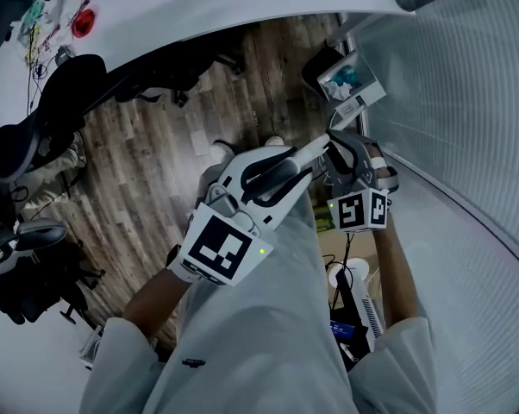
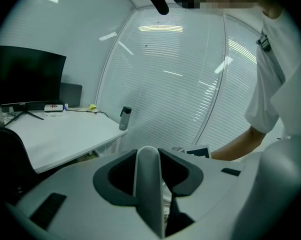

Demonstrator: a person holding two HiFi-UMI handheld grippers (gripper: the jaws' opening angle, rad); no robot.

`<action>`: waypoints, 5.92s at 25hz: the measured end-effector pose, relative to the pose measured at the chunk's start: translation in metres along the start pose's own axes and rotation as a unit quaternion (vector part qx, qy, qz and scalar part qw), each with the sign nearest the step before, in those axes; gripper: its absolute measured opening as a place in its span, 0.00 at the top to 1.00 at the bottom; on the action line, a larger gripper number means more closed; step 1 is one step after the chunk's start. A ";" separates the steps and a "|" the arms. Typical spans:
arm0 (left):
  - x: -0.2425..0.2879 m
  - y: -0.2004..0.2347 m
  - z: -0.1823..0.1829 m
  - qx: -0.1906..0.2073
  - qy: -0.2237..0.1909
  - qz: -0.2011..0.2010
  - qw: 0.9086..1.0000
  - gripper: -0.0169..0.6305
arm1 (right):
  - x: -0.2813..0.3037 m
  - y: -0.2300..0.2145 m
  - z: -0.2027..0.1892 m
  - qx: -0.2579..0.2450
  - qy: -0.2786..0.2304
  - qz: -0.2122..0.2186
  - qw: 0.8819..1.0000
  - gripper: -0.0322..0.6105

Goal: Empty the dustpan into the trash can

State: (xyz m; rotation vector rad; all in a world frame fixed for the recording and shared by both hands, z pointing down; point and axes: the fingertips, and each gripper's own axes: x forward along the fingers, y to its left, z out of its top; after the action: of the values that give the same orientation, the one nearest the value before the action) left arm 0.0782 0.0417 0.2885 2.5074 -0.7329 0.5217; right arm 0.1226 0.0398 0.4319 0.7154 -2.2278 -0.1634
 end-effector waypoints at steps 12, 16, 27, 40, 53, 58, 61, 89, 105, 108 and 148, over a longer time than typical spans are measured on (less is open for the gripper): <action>-0.012 0.022 -0.009 -0.032 -0.026 0.013 0.999 0.77 | 0.018 0.005 0.008 -0.029 0.018 0.024 0.999 0.82; -0.016 0.029 -0.013 -0.045 -0.037 0.016 0.998 0.77 | 0.024 0.008 0.011 -0.038 0.025 0.034 0.998 0.82; -0.031 0.054 -0.030 -0.100 -0.059 0.041 0.992 0.77 | 0.044 0.018 0.019 -0.077 0.034 0.073 0.994 0.82; -0.037 0.065 -0.047 -0.134 -0.083 0.056 0.986 0.77 | 0.057 0.027 0.017 -0.107 0.048 0.092 0.989 0.82; -0.051 0.072 -0.078 -0.213 -0.112 0.081 0.967 0.77 | 0.066 0.045 0.016 -0.159 0.056 0.126 0.978 0.82; -0.053 0.074 -0.091 -0.231 -0.123 0.087 0.961 0.77 | 0.072 0.051 0.013 -0.177 0.062 0.138 0.972 0.82; -0.054 0.076 -0.097 -0.243 -0.131 0.090 0.957 0.77 | 0.074 0.054 0.011 -0.186 0.064 0.144 0.970 0.82; -0.076 0.088 -0.155 -0.320 -0.165 0.126 0.924 0.77 | 0.099 0.097 0.009 -0.220 0.056 0.191 0.955 0.82; -0.067 0.077 -0.145 -0.342 -0.181 0.111 0.915 0.77 | 0.087 0.085 0.004 -0.238 0.071 0.188 0.950 0.82; -0.068 0.071 -0.138 -0.345 -0.179 0.112 0.915 0.77 | 0.080 0.082 0.006 -0.237 0.071 0.187 0.951 0.82; -0.087 0.011 -0.012 -0.177 -0.079 0.029 0.981 0.77 | -0.013 0.029 0.065 -0.102 0.043 0.030 0.993 0.82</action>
State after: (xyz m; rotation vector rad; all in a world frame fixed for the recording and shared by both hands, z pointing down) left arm 0.0012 0.0748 0.2606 2.2161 -0.8750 0.1900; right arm 0.0700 0.0637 0.3882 0.5341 -2.1111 -0.3198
